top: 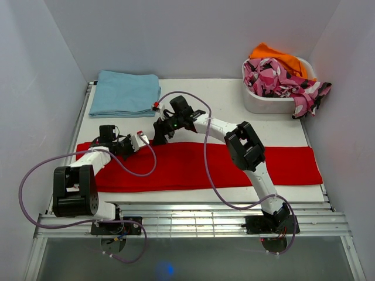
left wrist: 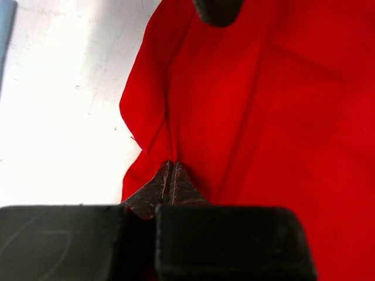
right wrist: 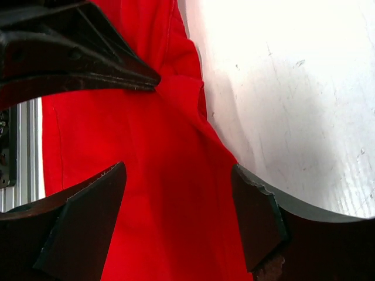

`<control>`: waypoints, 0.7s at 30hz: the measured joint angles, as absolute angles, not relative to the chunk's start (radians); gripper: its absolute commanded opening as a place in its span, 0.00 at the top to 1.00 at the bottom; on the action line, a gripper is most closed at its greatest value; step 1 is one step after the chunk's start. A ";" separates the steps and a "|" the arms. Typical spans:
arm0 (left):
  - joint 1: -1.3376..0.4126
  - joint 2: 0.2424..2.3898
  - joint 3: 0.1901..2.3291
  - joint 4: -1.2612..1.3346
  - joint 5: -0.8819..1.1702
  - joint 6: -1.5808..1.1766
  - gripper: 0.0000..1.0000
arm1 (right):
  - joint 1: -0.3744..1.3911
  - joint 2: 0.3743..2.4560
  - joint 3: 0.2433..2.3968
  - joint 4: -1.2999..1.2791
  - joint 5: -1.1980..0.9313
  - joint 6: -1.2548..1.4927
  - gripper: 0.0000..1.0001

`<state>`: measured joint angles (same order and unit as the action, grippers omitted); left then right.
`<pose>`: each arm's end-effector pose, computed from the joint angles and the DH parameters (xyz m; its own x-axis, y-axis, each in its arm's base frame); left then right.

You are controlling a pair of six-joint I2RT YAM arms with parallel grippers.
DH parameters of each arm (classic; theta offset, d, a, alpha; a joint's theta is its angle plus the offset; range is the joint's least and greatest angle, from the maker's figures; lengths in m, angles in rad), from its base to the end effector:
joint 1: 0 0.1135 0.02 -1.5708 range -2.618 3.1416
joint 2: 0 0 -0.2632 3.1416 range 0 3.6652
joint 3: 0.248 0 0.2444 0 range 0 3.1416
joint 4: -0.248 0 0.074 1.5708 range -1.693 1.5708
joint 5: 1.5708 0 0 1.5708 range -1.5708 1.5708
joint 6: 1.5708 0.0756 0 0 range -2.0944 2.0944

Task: Fold and stack the trousers
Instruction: Fold the trousers

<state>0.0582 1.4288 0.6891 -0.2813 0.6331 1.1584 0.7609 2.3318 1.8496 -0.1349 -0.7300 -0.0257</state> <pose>0.2709 -0.0290 0.1436 -0.1014 0.7340 -0.6716 0.8847 0.3752 0.2765 0.3603 0.4127 0.1720 -0.3956 -0.4031 -0.8252 -0.9182 0.1543 0.3648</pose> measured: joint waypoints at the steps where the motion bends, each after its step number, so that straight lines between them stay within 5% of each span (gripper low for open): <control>1: 0.055 1.421 0.679 -0.264 0.628 1.168 1.00 | 0.761 2.337 1.850 -0.119 -0.736 -0.018 0.21; 17: 0.045 1.295 0.568 -0.162 0.621 1.277 1.00 | 0.819 2.492 1.945 0.024 -0.737 0.054 0.30; 21: 0.045 1.283 0.553 -0.160 0.621 1.307 1.00 | 0.822 2.511 1.970 0.057 -0.749 0.078 0.23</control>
<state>0.0448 1.2835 0.5533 -0.1604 0.6209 1.3071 0.8223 2.5111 1.9697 0.0570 -0.7490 0.0784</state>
